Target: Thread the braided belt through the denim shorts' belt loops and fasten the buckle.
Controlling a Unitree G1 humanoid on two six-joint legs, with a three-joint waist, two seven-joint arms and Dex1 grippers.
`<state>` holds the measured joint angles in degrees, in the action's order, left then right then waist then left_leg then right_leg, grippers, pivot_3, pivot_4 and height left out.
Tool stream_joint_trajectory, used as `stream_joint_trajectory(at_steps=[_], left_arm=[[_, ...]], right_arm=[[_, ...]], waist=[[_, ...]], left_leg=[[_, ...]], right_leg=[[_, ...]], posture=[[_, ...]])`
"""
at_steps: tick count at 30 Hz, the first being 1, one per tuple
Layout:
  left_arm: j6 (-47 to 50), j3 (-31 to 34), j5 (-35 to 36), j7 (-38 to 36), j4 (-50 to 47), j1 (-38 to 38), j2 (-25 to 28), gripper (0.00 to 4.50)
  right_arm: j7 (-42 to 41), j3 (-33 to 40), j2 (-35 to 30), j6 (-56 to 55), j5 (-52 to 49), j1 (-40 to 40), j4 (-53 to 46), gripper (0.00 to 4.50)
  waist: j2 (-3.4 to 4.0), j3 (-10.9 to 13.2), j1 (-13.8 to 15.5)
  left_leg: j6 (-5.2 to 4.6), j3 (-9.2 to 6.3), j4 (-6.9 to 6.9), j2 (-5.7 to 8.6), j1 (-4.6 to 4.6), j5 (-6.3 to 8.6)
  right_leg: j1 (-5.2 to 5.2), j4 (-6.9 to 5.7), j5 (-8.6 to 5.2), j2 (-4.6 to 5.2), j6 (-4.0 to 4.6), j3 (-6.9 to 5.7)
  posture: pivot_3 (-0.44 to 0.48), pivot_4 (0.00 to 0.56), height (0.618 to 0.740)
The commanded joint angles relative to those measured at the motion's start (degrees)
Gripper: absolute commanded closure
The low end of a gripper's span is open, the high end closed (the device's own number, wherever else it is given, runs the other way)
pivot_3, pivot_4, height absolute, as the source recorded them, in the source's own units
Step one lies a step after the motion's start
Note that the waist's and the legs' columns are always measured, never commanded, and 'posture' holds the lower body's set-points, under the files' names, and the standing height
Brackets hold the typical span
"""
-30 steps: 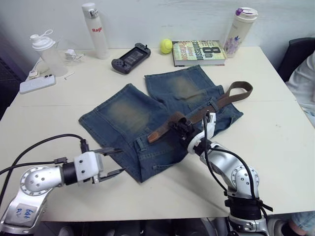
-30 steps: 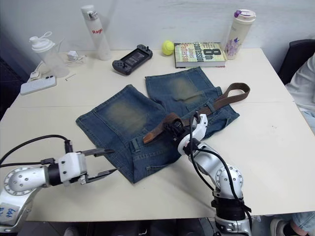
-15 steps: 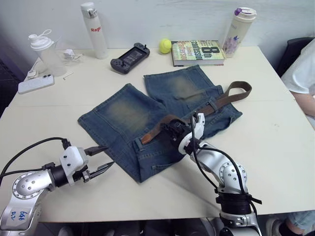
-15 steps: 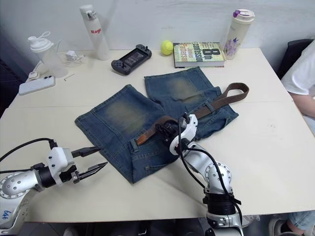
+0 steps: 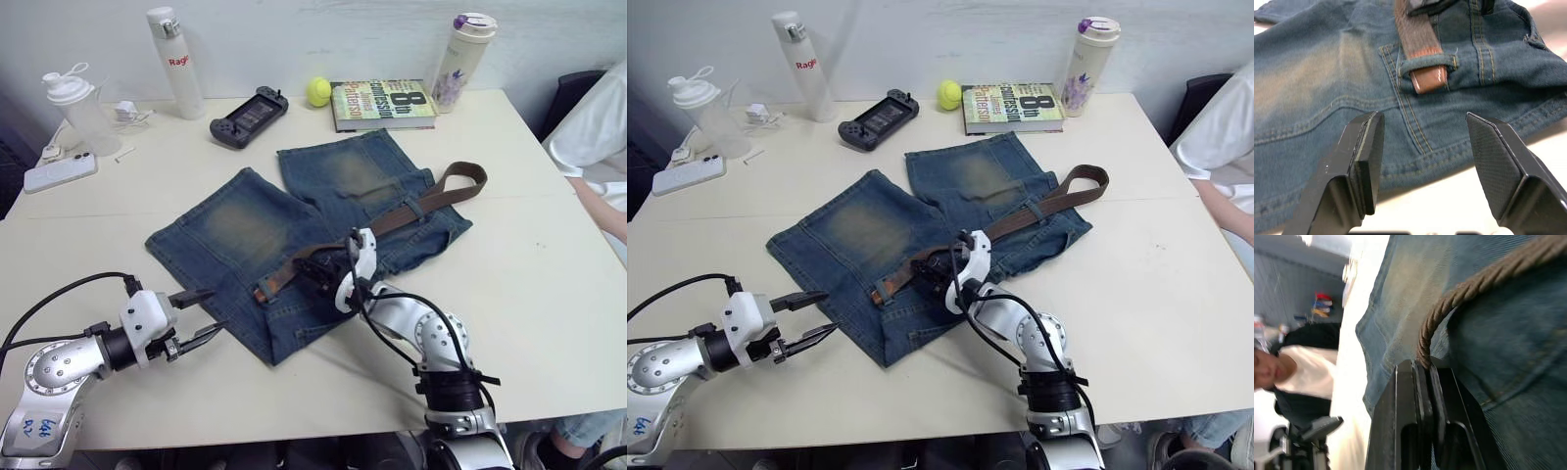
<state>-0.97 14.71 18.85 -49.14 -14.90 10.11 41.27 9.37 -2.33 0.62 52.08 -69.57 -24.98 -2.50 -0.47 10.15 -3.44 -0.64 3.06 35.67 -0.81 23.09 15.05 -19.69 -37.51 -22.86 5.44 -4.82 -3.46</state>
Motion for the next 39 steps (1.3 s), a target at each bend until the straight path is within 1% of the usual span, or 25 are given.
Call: stream_joint_trajectory(at_steps=[1,3,4,7,8,10,11,13,14,15,17,22,24,27,32,39], left_arm=[[-3.2,0.0,-2.0,0.8,0.5,-0.8,-0.6,1.55],[-6.1,-0.3,-4.2,1.5,1.4,-1.5,-0.9,1.55],[-9.7,-0.6,-7.2,2.7,2.6,-2.1,-1.0,1.55],[-24.4,-2.1,-17.4,6.1,7.9,-3.8,-0.5,1.55],[-27.7,-2.4,-19.3,7.2,9.5,-4.3,-0.4,1.55],[-42.3,-3.1,-29.0,12.9,13.9,-7.3,0.0,1.55],[-47.8,-3.8,-32.0,14.7,15.8,-8.6,0.0,1.55],[-55.6,-5.0,-38.7,18.6,19.3,-10.4,0.2,1.55],[-57.8,-5.4,-40.3,20.1,21.0,-11.1,0.2,1.55],[-59.2,-5.5,-42.9,22.4,22.5,-11.9,0.1,1.55],[-60.9,-6.1,-45.8,25.2,24.8,-13.3,0.0,1.55],[-63.3,-8.1,-50.0,29.5,28.6,-14.4,1.4,1.55],[-62.9,-8.8,-50.8,31.1,29.0,-15.3,1.4,1.55],[-62.1,-10.4,-53.8,33.1,29.1,-16.7,1.4,1.55],[-61.2,-11.8,-56.0,35.7,29.4,-17.3,2.2,1.55],[-59.6,-13.9,-56.1,37.4,30.6,-16.5,4.9,1.55]], right_arm=[[-2.8,-2.2,0.9,2.6,2.7,-0.1,0.8,4.50],[-3.6,-2.0,1.4,3.4,3.8,-0.1,0.9,4.50],[-4.0,-1.9,1.5,3.7,4.3,-0.1,1.1,4.50],[-4.8,-1.2,2.2,4.2,5.5,0.1,1.6,4.50],[-4.9,-1.0,2.4,4.3,5.8,0.2,1.6,4.50],[-5.0,0.0,3.3,4.7,5.7,0.3,1.7,4.50],[-5.0,0.4,3.7,4.8,5.6,0.3,1.6,4.50],[-5.0,1.0,4.0,5.0,5.9,0.2,1.6,4.50],[-5.0,1.2,4.2,5.1,6.1,0.1,1.6,4.50],[-4.9,1.4,4.4,5.2,6.2,0.1,1.5,4.50],[-4.8,1.9,4.7,5.5,6.3,0.0,1.2,4.50],[-4.3,3.2,5.5,5.9,6.8,0.0,0.4,4.50],[-4.3,3.4,5.8,6.0,7.0,0.0,0.3,4.50],[-4.2,3.7,6.2,6.3,7.3,0.1,0.2,4.50],[-4.3,4.2,6.7,6.7,7.8,0.2,-0.1,4.50],[-4.3,4.7,7.0,7.2,8.3,0.4,-0.5,4.50]], waist=[[-0.02,0.0,0.0],[-0.07,0.0,0.0],[-0.10,-0.1,0.0],[-0.15,-0.1,0.0],[-0.17,-0.1,0.0],[-0.22,-0.1,0.0],[-0.22,-0.1,0.0],[-0.25,-0.2,0.2],[-0.25,-0.2,0.1],[-0.25,-0.2,0.0],[-0.25,-0.2,-0.1],[-0.25,-0.2,-0.1],[-0.25,-0.2,0.0],[-0.26,-0.2,0.2],[-0.26,-0.2,0.1],[-0.26,-0.2,0.1]], left_leg=[[0.00,0.00,0.00,0.00,0.00,0.00],[0.00,0.01,0.01,0.00,0.00,0.00],[0.00,0.01,0.00,0.00,-0.01,0.00],[0.01,0.02,-0.04,-0.01,-0.04,0.01],[0.02,0.05,-0.04,-0.01,-0.05,0.01],[0.02,0.09,-0.07,-0.03,-0.06,0.01],[0.02,0.09,-0.07,-0.03,-0.05,0.02],[0.03,0.09,-0.08,-0.04,-0.06,0.02],[0.02,0.10,-0.08,-0.04,-0.05,0.02],[0.01,0.16,-0.09,-0.04,-0.05,0.03],[0.02,0.23,-0.14,-0.05,-0.06,0.05],[0.04,0.29,-0.15,-0.08,-0.05,0.04],[0.04,0.29,-0.15,-0.08,-0.06,0.04],[0.04,0.28,-0.15,-0.07,-0.06,0.04],[0.06,0.31,-0.16,-0.08,-0.07,0.03],[0.07,0.31,-0.16,-0.08,-0.08,0.03]], right_leg=[[0.00,0.00,0.00,0.00,0.00,0.00],[0.01,0.01,0.00,0.00,0.00,0.00],[0.01,0.01,0.00,0.00,0.00,0.00],[0.01,0.02,0.00,-0.01,0.00,0.00],[0.00,0.01,0.00,-0.01,0.00,0.00],[-0.01,0.01,0.00,0.00,0.00,0.00],[-0.03,0.01,0.00,0.00,0.00,-0.02],[-0.03,0.02,0.00,0.00,0.00,-0.06],[-0.03,0.03,0.00,0.01,0.00,-0.06],[-0.04,0.02,0.00,0.02,0.00,-0.06],[-0.09,0.00,0.00,0.03,0.00,-0.08],[-0.21,-0.11,0.01,0.06,0.00,-0.12],[-0.21,-0.14,0.00,0.07,0.00,-0.12],[-0.20,-0.13,0.01,0.09,0.00,-0.13],[-0.24,-0.19,0.00,0.09,0.00,-0.16],[-0.23,-0.20,0.00,0.10,0.00,-0.16]], posture=[[0.000,0.150,0.740],[0.000,0.150,0.740],[0.000,0.150,0.740],[0.000,0.150,0.740],[0.000,0.150,0.740],[0.000,0.150,0.740],[0.000,0.150,0.740],[0.000,0.150,0.740],[0.000,0.150,0.740],[0.000,0.150,0.740],[0.000,0.150,0.740],[0.000,0.150,0.740],[0.000,0.150,0.740],[0.000,0.150,0.740],[0.000,0.150,0.740],[0.000,0.150,0.740]])
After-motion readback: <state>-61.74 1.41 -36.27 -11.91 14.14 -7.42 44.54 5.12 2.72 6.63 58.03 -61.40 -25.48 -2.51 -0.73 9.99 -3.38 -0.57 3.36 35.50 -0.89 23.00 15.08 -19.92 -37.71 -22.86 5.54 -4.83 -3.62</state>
